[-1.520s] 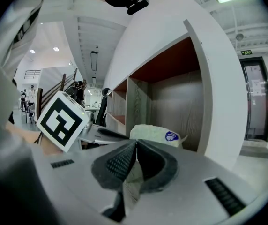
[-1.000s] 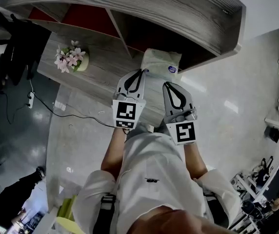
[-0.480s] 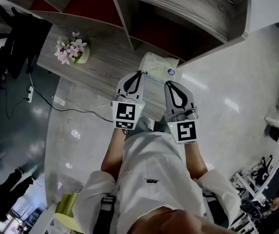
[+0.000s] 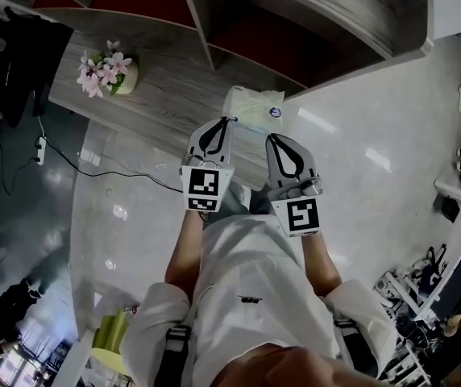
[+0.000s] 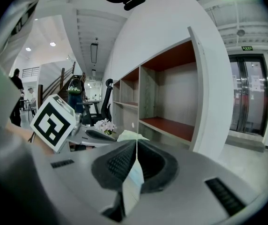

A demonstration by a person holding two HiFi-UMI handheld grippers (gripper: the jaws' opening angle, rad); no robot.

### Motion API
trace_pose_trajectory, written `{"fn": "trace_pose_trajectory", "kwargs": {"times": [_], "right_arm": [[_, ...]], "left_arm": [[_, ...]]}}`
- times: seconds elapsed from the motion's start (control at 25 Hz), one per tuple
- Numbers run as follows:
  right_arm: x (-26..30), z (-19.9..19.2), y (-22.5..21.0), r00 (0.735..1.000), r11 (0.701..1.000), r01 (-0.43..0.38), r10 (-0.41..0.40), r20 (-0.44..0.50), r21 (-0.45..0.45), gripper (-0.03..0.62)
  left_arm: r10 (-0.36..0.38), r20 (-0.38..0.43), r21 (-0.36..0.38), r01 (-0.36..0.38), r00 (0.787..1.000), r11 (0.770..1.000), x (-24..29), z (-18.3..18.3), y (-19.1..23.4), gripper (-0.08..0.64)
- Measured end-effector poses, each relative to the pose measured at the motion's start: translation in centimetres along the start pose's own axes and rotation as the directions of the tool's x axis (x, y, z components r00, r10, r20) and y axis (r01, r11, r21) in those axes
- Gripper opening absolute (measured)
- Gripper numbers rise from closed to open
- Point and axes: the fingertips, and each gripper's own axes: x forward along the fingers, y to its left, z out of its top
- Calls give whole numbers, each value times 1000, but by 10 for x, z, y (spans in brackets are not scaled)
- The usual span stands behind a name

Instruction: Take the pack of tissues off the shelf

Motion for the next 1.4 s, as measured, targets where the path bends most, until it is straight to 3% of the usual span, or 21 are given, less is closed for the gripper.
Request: {"fn": "trace_pose_trajectory", "kwargs": {"times": [0.76,1.4], "right_arm": [[36,-79,1,991,999,-25,31,-127,47,28],[47,-106,7,985,996,-55,64,-161,64,28]], "left_arm": [[-2,-82,-46,-2,997,999,23,-73,9,32],[13,-154,-68,-23,988,997,37,-119,17,34]]}}
